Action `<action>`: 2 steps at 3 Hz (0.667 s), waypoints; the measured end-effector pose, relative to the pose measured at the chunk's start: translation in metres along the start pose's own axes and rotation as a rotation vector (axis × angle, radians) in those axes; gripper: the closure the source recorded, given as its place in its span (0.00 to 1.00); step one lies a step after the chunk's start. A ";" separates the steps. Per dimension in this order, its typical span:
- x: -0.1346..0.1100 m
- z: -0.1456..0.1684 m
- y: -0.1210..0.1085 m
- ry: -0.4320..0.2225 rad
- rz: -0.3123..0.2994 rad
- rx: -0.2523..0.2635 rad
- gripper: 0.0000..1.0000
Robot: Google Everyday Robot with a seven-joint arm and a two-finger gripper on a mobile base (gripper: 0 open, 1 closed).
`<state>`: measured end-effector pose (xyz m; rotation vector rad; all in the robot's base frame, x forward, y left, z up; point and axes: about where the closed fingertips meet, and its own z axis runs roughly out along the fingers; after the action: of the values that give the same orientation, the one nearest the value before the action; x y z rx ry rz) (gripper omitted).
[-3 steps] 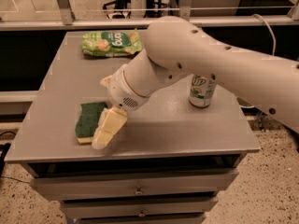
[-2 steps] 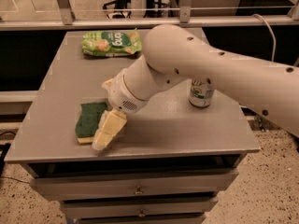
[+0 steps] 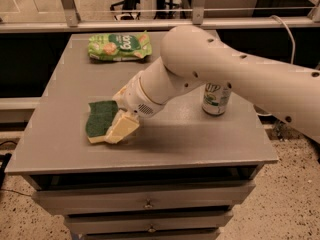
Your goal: Move sponge near green rice chip bag
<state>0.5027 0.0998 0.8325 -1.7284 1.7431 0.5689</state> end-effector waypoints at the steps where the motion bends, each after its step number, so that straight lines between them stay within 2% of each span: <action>1: 0.002 -0.026 -0.026 0.016 -0.011 0.054 0.72; 2: 0.000 -0.071 -0.061 0.044 -0.039 0.134 1.00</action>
Offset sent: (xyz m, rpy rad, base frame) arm 0.0955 -0.1014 0.0998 -0.0891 -0.2053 -0.1260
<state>0.5548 0.0483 0.8908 -1.6881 1.7327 0.3908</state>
